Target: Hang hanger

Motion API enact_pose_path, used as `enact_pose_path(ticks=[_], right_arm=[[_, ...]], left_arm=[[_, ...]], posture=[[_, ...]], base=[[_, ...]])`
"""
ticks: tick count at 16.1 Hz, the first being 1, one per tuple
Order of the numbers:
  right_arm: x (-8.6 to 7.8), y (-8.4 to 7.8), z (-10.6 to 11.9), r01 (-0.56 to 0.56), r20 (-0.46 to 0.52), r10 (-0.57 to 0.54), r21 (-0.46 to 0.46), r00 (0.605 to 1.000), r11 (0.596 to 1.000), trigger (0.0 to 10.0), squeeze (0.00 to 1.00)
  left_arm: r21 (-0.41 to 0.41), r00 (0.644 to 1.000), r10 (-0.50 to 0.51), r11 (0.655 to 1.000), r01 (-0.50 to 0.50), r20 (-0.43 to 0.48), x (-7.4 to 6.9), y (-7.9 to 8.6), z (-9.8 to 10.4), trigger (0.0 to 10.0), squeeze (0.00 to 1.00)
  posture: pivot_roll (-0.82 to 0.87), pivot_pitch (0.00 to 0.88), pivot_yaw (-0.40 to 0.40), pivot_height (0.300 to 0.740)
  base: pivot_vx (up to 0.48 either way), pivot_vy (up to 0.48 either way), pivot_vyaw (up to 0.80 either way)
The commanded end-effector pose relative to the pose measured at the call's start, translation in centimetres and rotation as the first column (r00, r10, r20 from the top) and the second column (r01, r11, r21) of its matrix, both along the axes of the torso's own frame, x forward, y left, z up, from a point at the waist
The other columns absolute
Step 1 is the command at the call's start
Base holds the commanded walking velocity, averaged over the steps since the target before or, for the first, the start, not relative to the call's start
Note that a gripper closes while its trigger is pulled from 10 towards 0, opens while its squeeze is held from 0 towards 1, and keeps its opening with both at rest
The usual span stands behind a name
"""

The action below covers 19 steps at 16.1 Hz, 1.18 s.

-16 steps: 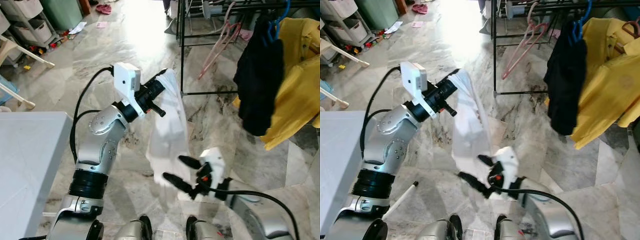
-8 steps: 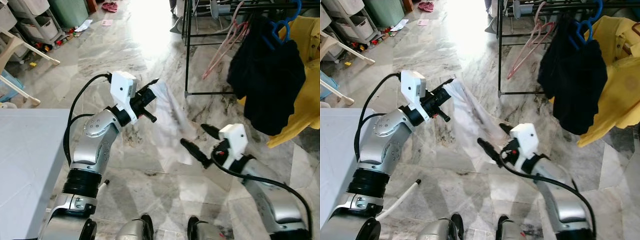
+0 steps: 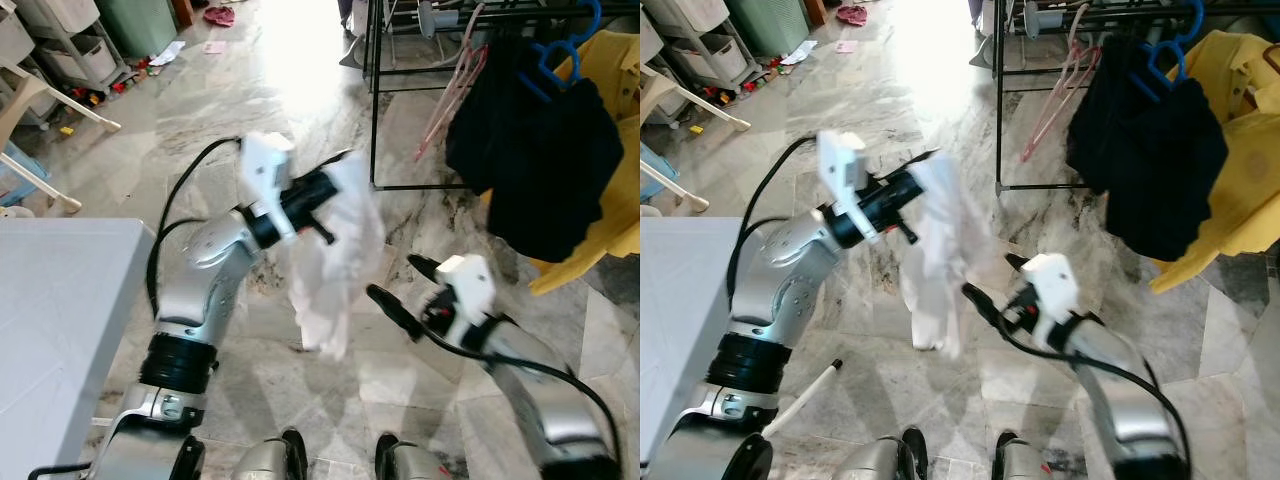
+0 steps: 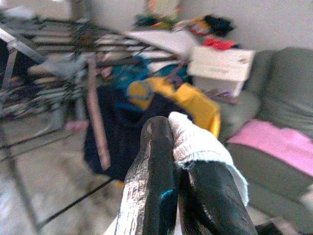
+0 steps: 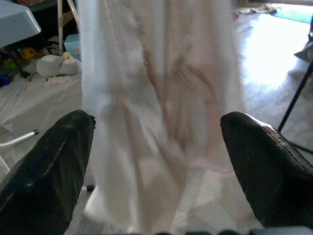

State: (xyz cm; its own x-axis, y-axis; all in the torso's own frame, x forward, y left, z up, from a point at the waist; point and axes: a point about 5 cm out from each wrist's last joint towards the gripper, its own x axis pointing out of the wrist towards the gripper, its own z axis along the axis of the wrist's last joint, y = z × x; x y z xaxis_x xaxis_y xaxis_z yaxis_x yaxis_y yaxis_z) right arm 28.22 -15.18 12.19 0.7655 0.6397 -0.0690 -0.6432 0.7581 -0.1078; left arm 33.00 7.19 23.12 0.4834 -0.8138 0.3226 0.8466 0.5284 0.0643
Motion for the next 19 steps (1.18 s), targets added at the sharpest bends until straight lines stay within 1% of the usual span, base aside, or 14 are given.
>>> enact_pose_path(ticks=[1,2,3,5,7,8,9,11,14,16,18,19], right_arm=[[0.0,0.3,-0.6,-0.015,-0.013,0.015,-0.018,1.0,1.0,10.0,0.0],[0.5,0.8,-1.1,-0.023,-0.029,0.022,-0.019,0.999,1.0,10.0,0.0],[0.7,1.0,-1.3,-0.025,-0.038,0.025,-0.01,0.999,1.0,10.0,0.0],[1.2,2.1,-1.9,-0.051,-0.069,0.052,0.016,0.996,0.999,10.0,0.0],[1.2,4.1,-2.1,-0.132,-0.084,0.133,0.021,0.988,0.991,10.0,0.0],[0.6,6.2,-1.7,-0.251,-0.089,0.257,0.068,0.962,0.966,10.0,0.0],[0.4,6.6,-1.7,-0.282,-0.092,0.288,0.078,0.953,0.956,10.0,0.0],[-0.9,7.9,-1.8,-0.397,-0.11,0.404,0.083,0.908,0.914,10.0,0.0],[-1.8,8.1,-2.4,-0.452,-0.144,0.456,0.062,0.879,0.89,10.0,0.0],[-2.0,8.1,-2.7,-0.467,-0.162,0.468,0.046,0.869,0.883,10.0,0.0],[-2.7,8.1,-3.6,-0.5,-0.212,0.488,-0.005,0.847,0.866,10.0,0.0],[-2.9,7.9,-4.1,-0.503,-0.238,0.482,-0.036,0.843,0.863,10.0,0.0]], left_arm=[[-0.002,0.999,-0.035,0.999,0.036,0.026,-0.5,-0.1,0.8,10.0,0.0],[-0.024,0.997,-0.076,0.997,0.076,0.014,-1.0,-0.4,1.3,10.0,0.0],[-0.035,0.995,-0.097,0.995,0.097,0.006,-1.2,-0.5,1.5,10.0,0.0],[-0.076,0.991,-0.136,0.988,0.135,-0.007,-1.7,-1.0,2.1,10.0,0.0],[-0.097,0.993,-0.118,0.988,0.118,0.001,-1.7,-1.3,2.5,10.0,0.0],[-0.111,0.997,-0.077,0.991,0.077,0.003,-1.4,-1.3,2.7,10.0,0.0],[-0.112,0.998,-0.07,0.991,0.07,0.003,-1.3,-1.2,2.8,10.0,0.0],[-0.115,0.999,-0.049,0.992,0.048,-0.005,-1.2,-1.1,2.7,10.0,0.0],[-0.113,1.0,-0.024,0.993,0.022,-0.015,-1.0,-0.9,2.6,10.0,0.0],[-0.109,1.0,0.005,0.994,-0.006,-0.015,-0.7,-0.8,2.5,10.0,0.0],[-0.102,0.995,0.103,0.989,-0.103,-0.003,0.2,-0.1,2.4,10.0,0.0],[-0.1,0.992,0.125,0.987,-0.125,-0.003,0.5,0.1,2.4,10.0,0.0]], posture=[[-0.05,0.191,0.113,0.74],[-0.04,0.191,0.109,0.74],[-0.04,0.191,0.109,0.74],[-0.04,0.192,0.104,0.74],[-0.03,0.194,0.101,0.74],[-0.03,0.196,0.1,0.74],[-0.03,0.196,0.1,0.74],[-0.03,0.198,0.1,0.74],[-0.03,0.202,0.104,0.74],[-0.03,0.201,0.105,0.74],[-0.04,0.199,0.113,0.74],[-0.04,0.199,0.115,0.74]], base=[[0.0,0.0,0.0],[0.0,0.0,0.0],[0.0,0.0,0.0],[0.0,0.0,0.0],[0.0,0.0,0.0],[0.0,0.0,0.0],[0.0,0.0,0.0],[0.0,0.0,0.0],[0.0,0.0,0.0],[0.0,0.0,0.0],[0.0,0.0,0.0],[0.0,0.0,0.0]])
